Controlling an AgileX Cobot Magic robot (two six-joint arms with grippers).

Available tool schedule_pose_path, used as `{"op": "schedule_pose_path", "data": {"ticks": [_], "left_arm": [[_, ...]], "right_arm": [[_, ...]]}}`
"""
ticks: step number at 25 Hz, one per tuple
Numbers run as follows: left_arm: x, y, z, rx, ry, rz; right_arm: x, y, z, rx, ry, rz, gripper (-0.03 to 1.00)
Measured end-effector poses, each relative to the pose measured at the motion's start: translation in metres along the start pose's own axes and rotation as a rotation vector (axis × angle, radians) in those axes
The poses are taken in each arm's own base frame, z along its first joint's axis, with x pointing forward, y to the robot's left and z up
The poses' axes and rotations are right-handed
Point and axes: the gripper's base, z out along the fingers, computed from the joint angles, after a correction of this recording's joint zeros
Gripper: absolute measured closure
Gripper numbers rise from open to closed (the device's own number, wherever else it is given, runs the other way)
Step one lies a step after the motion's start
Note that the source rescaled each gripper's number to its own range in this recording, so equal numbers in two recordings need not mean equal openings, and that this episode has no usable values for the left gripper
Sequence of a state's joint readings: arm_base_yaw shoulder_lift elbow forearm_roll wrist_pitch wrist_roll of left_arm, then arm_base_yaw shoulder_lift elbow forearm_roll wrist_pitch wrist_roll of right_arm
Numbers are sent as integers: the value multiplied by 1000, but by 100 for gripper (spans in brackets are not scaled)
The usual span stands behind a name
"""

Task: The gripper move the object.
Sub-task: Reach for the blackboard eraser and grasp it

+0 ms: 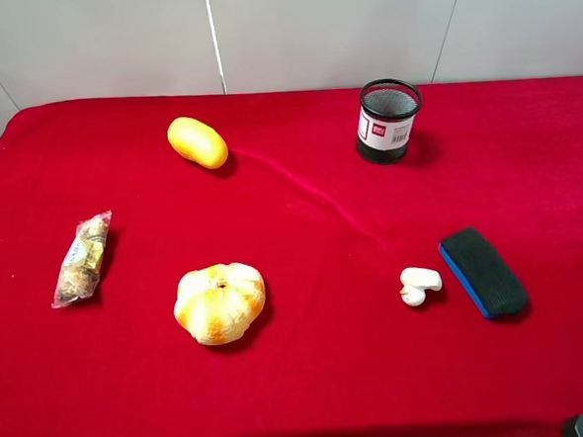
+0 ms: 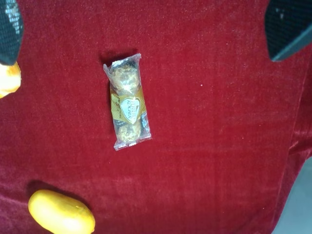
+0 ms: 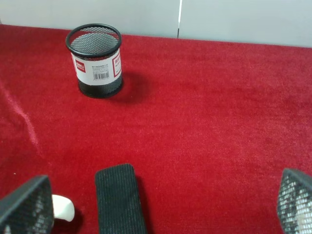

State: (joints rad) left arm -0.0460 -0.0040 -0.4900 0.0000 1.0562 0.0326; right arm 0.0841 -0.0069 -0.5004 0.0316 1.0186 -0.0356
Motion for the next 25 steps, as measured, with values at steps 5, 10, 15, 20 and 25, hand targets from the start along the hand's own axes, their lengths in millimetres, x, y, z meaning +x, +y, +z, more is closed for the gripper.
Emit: {"op": "schedule_pose_path", "data": {"ticks": [5,10,15,20,25], "left_arm": [[0,0,0,0,0,0],[0,0,0,0,0,0],[0,0,0,0,0,0],[0,0,0,0,0,0],[0,0,0,0,0,1]], "right_arm": [[0,0,0,0,0,0,-3],[0,0,0,-1,0,0,-3],[0,0,0,-1,0,0,-3],[0,0,0,-1,0,0,-3],[0,0,0,0,0,0,-3]]}}
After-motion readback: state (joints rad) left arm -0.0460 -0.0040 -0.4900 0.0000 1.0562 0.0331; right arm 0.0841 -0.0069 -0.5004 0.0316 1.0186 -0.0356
